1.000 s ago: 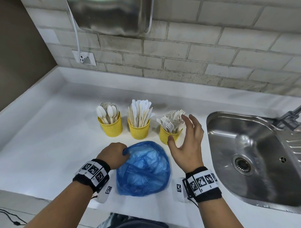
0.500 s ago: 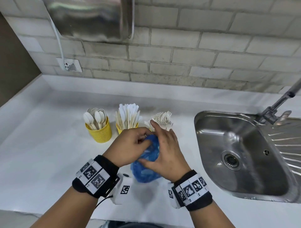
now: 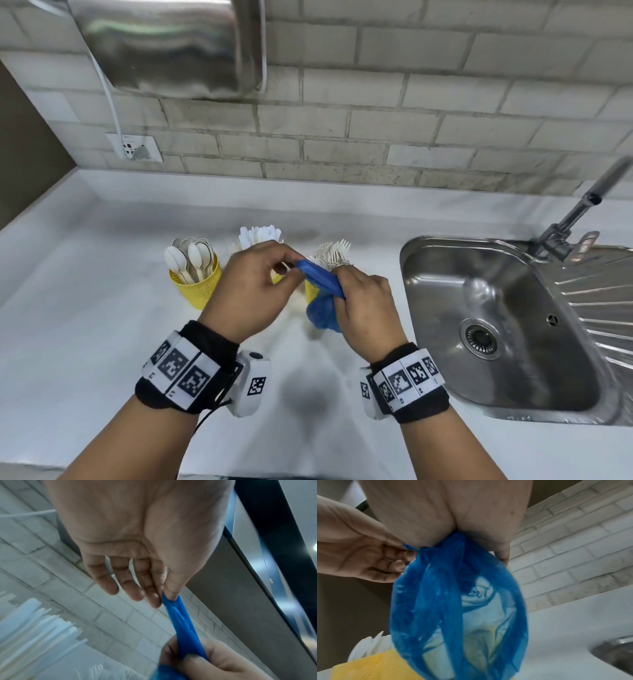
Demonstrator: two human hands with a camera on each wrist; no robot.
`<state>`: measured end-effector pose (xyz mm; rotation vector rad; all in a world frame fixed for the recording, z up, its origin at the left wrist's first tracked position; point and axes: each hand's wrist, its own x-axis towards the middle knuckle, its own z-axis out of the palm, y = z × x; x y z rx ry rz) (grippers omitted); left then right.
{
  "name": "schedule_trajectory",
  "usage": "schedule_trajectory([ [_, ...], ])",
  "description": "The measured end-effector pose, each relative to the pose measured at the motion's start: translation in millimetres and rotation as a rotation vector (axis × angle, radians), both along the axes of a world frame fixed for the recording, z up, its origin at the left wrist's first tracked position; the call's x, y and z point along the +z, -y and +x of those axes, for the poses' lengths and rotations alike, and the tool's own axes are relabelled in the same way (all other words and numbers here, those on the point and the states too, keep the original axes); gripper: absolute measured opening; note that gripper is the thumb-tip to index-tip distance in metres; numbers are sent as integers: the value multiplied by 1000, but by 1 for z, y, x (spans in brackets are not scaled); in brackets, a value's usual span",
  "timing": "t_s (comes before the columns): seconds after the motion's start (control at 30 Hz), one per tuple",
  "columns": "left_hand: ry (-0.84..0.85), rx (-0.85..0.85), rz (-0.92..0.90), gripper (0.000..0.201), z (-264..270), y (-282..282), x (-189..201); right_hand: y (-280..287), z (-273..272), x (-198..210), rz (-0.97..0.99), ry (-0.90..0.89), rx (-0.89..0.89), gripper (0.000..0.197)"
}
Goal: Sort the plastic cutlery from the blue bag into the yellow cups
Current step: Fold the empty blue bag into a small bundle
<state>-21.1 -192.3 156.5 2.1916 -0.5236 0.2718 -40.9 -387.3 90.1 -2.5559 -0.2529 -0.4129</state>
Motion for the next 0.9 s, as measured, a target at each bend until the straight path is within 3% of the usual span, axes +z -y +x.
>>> schedule_trajectory([
  [0.17,18,183,-48,13,9,-6,0,13,4,2,-53,-32,-2,23],
  [0.3,-39,244,-56,13,8,-5,-3,18,9,0,-148,-155,-112,23],
  [0.4,-151,215,-122,14,4,-3,-3,13,1,4,-135,-120,-45,57],
  [0.5,-174,131,-147,13,-2,6,0,-6,-5,16,55,-103,115,89],
  [0.57,-178,82,-132,13,-5,14,2,-20,-4,19,209,-93,164,85],
  [0.67,-215,21,-168,11,-7,14,7,-23,2,24,420,-65,143,57],
  [0.73,-304,-44,-252,12,-6,5,12,-16,6,30,417,-16,140,49],
  [0.83,-447,-167,-357,33,-7,-10,18,-9,14,42,380,30,155,44],
  [0.9,-479,-255,-420,28,-11,-10,24,-10,18,49,391,10,169,44],
])
